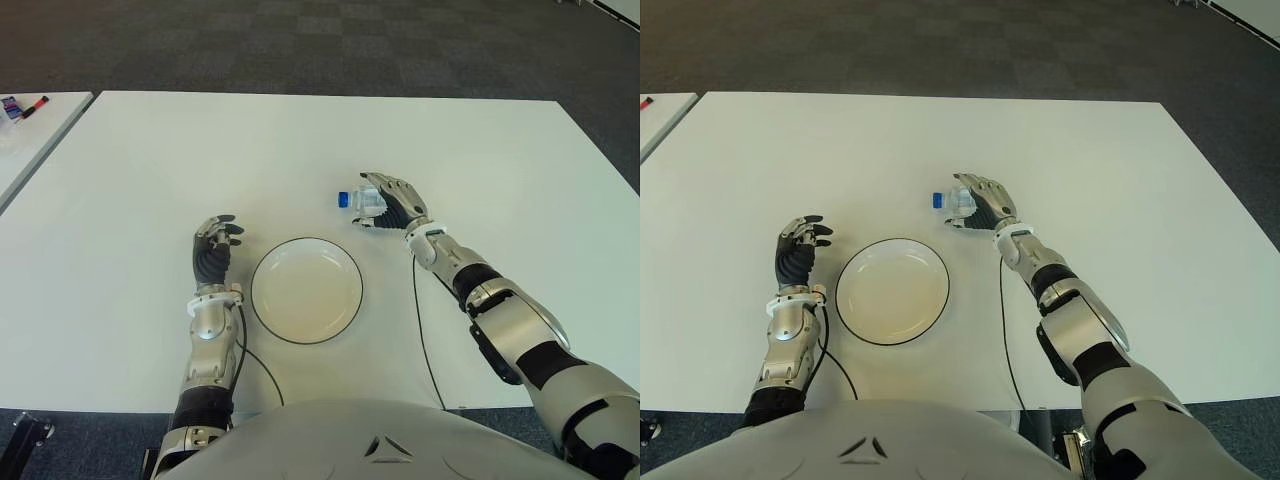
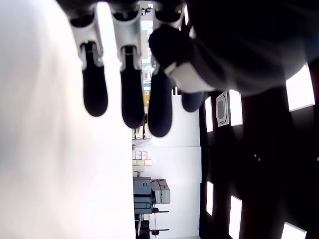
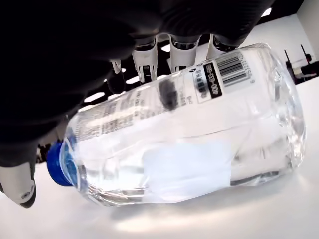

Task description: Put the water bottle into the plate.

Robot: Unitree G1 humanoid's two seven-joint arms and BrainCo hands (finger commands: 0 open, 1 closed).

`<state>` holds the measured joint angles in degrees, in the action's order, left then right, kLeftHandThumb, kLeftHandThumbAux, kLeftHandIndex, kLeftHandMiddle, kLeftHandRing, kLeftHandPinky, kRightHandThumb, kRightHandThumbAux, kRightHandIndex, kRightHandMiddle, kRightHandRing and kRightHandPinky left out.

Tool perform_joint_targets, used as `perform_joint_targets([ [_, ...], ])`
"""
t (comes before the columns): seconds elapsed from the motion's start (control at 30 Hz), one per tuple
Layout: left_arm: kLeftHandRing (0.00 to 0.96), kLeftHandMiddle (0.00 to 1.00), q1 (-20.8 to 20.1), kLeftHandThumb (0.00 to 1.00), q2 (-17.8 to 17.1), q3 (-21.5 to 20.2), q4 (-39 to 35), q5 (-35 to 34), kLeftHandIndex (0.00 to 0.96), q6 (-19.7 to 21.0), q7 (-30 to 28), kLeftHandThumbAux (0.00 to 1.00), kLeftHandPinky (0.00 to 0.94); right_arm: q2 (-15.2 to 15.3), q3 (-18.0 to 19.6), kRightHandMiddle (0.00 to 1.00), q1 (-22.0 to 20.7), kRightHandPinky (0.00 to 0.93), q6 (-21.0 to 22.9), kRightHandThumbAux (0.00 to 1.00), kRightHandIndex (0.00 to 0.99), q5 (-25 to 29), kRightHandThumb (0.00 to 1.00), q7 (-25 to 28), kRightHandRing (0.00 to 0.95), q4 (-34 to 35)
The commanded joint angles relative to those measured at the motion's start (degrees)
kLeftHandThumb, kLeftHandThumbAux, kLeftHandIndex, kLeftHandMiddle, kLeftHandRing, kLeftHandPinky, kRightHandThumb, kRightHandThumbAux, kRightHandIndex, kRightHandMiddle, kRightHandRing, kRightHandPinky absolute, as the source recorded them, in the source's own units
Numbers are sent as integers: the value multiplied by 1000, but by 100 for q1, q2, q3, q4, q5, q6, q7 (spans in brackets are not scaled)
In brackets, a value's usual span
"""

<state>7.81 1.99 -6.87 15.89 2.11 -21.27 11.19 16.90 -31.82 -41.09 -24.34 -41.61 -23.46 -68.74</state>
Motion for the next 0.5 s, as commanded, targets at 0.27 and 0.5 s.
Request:
perform_joint_targets([
  [0.27,469,534,-53,945,18,-15,113,-32,387,-61,-10,655,501,-32,-20,62,-254,143,667,497,0,48,111,1073,106,207],
  [0.5,465,536,-78,945,36,-24,153,-22,386,-87,19,655,494,3,-13,28,-357,127,735,481,0,59,122,1348,72,264],
])
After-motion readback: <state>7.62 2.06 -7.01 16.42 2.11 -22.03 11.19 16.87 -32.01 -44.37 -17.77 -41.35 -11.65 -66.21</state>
